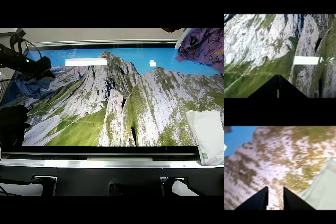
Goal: Fold the clothes and pants, and hang the long-sleeved shirts on hangers.
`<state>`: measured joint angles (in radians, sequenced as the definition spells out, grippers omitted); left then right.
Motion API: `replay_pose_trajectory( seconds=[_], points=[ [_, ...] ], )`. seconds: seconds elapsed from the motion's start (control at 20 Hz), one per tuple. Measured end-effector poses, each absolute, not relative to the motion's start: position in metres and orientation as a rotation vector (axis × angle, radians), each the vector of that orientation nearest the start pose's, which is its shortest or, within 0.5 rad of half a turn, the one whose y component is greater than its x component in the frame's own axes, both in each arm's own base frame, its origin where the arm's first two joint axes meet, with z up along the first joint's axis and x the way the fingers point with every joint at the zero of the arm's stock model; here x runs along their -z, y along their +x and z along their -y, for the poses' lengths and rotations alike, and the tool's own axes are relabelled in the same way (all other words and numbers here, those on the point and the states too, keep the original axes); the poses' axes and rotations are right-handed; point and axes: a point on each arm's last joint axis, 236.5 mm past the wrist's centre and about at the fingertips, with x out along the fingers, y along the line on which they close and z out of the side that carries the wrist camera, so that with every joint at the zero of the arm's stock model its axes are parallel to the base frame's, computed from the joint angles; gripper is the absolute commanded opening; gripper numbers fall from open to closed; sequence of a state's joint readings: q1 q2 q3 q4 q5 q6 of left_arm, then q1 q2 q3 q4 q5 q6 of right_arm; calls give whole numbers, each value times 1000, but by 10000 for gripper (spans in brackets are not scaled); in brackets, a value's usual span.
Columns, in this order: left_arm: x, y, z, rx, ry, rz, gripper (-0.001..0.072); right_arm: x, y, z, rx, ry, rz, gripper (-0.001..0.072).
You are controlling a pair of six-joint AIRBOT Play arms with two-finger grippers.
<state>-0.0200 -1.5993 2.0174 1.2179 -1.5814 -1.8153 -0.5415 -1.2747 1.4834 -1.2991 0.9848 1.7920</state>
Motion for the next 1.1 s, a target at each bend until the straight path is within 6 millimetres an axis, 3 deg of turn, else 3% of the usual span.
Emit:
replay_pose_trajectory(
  seconds=[0.15, 0.3, 0.4, 0.5, 0.65, 1.1],
  points=[
    [-168, 453, 82, 193, -323, -1164, 16, -170, 464, 76, 168, 483, -766, 31],
    [-167, 438, 71, 187, -246, -1141, 17, -159, 458, -34, -39, 320, -882, 31],
    [-164, 426, 67, 188, -216, -1122, 17, -152, 443, -92, -144, 238, -936, 31],
    [-163, 418, 65, 190, -193, -1101, 18, -148, 430, -133, -218, 180, -962, 31],
    [-162, 412, 63, 191, -177, -1087, 18, -146, 417, -166, -281, 133, -974, 33],
    [-160, 409, 63, 195, -168, -1086, 18, -148, 410, -186, -318, 120, -972, 32]
  ],
)
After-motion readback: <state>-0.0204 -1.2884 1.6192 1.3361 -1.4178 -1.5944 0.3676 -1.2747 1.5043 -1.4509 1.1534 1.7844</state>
